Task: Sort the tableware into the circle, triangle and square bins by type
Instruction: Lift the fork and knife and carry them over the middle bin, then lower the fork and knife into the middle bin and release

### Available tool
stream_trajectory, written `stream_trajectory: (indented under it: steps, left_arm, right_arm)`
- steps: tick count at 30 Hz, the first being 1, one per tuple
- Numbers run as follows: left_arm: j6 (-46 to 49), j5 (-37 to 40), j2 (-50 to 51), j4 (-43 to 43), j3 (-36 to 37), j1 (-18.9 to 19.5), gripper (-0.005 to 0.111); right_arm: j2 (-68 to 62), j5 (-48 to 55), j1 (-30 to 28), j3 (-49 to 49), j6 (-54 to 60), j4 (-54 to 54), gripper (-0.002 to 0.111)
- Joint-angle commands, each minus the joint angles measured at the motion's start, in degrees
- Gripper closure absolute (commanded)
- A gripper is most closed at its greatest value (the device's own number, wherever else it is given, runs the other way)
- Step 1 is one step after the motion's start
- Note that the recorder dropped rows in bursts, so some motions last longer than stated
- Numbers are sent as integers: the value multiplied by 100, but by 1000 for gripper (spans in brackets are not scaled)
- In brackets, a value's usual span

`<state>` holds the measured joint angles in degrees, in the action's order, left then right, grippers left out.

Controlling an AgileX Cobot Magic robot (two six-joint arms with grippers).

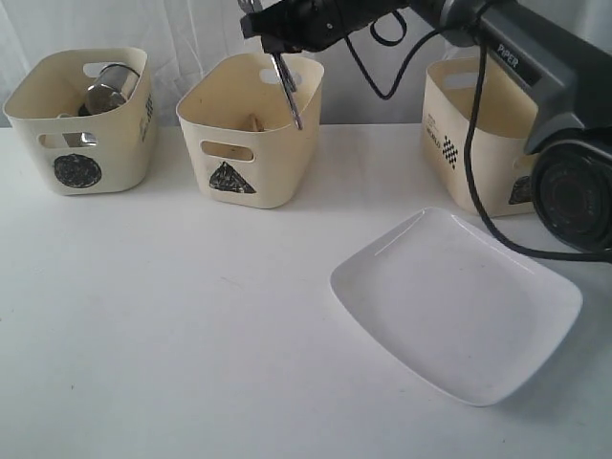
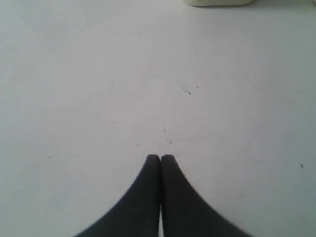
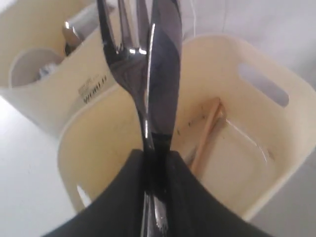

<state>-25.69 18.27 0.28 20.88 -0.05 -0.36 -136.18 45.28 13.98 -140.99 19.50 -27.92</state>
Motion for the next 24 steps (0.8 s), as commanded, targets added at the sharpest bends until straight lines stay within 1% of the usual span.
stream_trajectory:
  steps: [1, 6, 9, 16, 18, 22, 24]
  left_arm:
    - [2, 79, -28, 14, 5, -31, 106]
    - [2, 79, -28, 14, 5, -31, 106]
    - [2, 79, -28, 14, 5, -31, 106]
    - [2, 79, -28, 14, 5, -31, 106]
    - [2, 79, -28, 14, 5, -31, 106]
    - [2, 79, -28, 14, 5, -31, 106]
    - [2, 79, -28, 14, 5, -31, 106]
  right_arm:
    - [-56, -964, -125, -92, -24, -786, 108]
    - [-337, -1646, -198, -104, 347, -1606, 108]
    - [-595, -1962, -198, -104, 611, -1789, 108]
    - [-1003, -2099, -188, -104, 1244, -2281, 108]
    - [-1017, -2019, -188, -104, 1437, -2308, 104]
    - [-1017, -1967, -188, -104, 1633, -2318, 89]
    - [-1017, -1967, -188, -104, 1633, -2318, 85]
